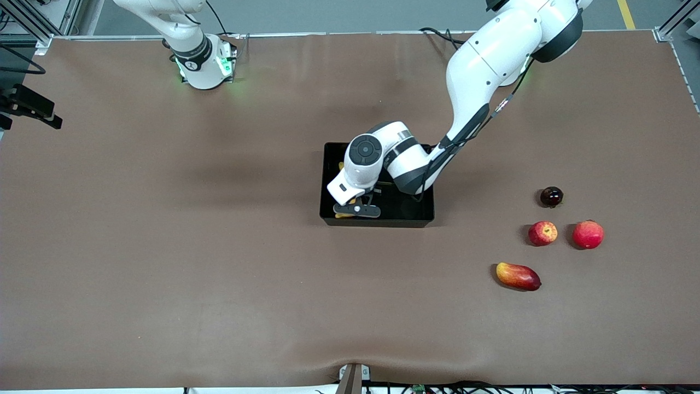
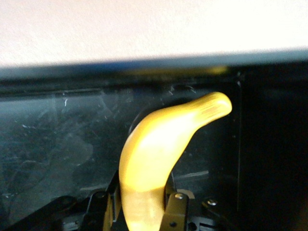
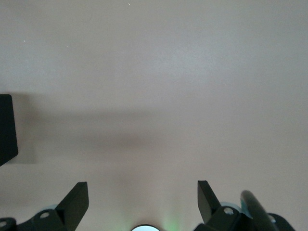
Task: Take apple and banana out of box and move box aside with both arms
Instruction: 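Grasp the yellow banana with the left gripper, then lift the banana out while the right gripper reaches the box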
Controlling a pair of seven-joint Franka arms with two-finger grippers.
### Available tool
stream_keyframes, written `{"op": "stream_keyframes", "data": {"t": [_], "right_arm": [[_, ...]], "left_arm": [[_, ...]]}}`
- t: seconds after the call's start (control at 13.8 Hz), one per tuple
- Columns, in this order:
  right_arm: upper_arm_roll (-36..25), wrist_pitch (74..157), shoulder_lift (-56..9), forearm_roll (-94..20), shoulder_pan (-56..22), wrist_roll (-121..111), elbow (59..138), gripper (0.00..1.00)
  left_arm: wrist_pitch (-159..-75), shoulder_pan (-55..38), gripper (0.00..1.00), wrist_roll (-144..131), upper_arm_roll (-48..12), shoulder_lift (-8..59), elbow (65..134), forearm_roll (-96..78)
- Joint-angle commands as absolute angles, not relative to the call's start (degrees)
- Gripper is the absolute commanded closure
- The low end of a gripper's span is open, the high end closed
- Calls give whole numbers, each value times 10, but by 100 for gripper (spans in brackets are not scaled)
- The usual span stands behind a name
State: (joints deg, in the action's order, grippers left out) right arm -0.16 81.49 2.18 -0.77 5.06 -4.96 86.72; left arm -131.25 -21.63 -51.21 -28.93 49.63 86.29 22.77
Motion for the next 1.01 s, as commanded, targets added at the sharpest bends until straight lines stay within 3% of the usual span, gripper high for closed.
{"op": "stream_keyframes", "data": {"t": [0.0,0.29,0.58,0.94], "right_arm": [[3,811,3,-11,55,-54,856,0],[4,809,-18,-4,33,-53,854,0],[5,786,-48,-12,5,-50,856,0],[5,805,-56,-75,-87,49,857,0]], "left_arm": [[-1297,-214,100,-525,-287,474,855,243],[-1201,-204,100,-521,-292,421,825,235],[-1171,-121,100,-477,-315,361,826,183],[-1093,-14,100,-376,-315,316,829,170]]}}
